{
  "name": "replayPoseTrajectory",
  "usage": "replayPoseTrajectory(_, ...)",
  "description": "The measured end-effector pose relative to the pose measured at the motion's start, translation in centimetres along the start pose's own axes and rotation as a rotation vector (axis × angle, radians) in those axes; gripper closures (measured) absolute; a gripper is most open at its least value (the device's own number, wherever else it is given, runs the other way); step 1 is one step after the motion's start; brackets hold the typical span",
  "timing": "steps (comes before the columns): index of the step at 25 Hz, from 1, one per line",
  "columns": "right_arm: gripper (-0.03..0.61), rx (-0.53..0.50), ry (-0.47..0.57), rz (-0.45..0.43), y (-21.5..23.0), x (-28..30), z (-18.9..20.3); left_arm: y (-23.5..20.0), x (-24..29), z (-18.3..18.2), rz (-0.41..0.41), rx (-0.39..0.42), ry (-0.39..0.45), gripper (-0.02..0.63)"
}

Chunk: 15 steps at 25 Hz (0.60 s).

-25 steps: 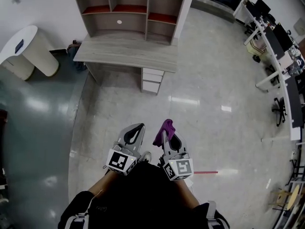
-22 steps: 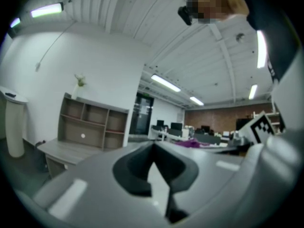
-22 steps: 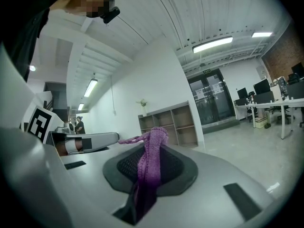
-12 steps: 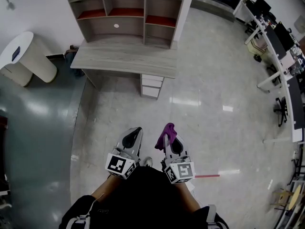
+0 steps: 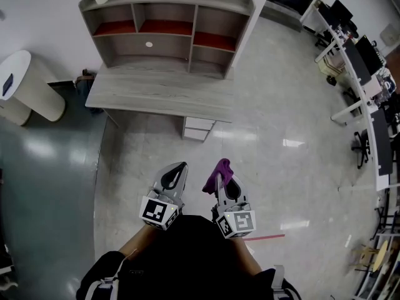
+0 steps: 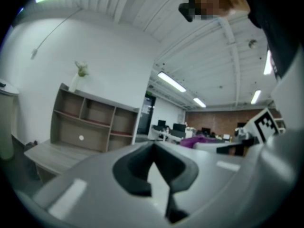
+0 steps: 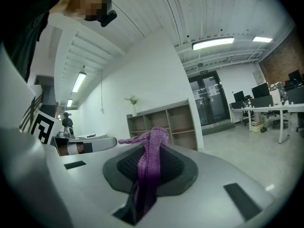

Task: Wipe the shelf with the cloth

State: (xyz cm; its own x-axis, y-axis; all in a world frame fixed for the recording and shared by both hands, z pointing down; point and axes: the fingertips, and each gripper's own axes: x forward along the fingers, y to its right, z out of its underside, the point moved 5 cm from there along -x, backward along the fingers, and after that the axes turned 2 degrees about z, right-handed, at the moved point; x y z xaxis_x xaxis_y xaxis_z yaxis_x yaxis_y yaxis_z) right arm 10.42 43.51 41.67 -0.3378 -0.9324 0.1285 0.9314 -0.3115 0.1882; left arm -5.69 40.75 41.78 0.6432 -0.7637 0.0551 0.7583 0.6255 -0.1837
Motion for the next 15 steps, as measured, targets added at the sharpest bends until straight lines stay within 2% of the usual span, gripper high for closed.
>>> replayPoseTrajectory(7, 0.528, -0.016, -0.006, 0.038, -1.1, 8.0, -1.6, -7.7, 3.1, -2.2, 0.022, -0.008, 0.024, 0.612)
replayPoseTrajectory(15, 0.528, -0.017, -0.022, 0.055, -1.1, 13.8, -2.7, -12.5, 6.5, -2.7, 0.049, -0.046, 0.015, 0.612)
